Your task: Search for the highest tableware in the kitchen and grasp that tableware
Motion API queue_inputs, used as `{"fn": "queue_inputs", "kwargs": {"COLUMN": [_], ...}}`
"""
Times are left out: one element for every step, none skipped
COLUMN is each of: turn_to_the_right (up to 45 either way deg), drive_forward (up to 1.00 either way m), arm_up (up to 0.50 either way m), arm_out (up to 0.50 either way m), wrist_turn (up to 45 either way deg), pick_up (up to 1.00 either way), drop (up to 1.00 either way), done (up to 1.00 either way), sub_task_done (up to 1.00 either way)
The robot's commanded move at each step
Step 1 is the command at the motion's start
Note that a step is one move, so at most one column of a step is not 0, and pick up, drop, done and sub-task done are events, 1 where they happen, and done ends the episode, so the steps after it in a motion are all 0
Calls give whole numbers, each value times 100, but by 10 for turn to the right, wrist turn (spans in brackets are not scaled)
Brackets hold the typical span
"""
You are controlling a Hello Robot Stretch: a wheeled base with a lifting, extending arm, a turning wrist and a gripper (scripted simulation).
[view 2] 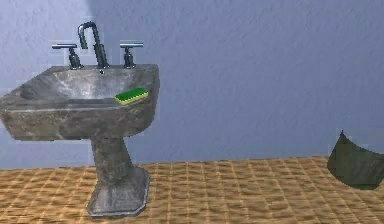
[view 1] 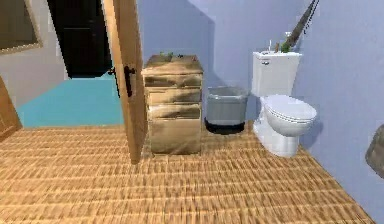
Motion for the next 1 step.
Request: {"fn": "queue_inputs", "kwargs": {"turn_to_the_right": [30], "drive_forward": [0], "arm_up": [0], "arm_out": [0], "wrist_turn": [0], "pick_up": [0], "drop": [0], "done": [0], "sub_task_done": [0]}}
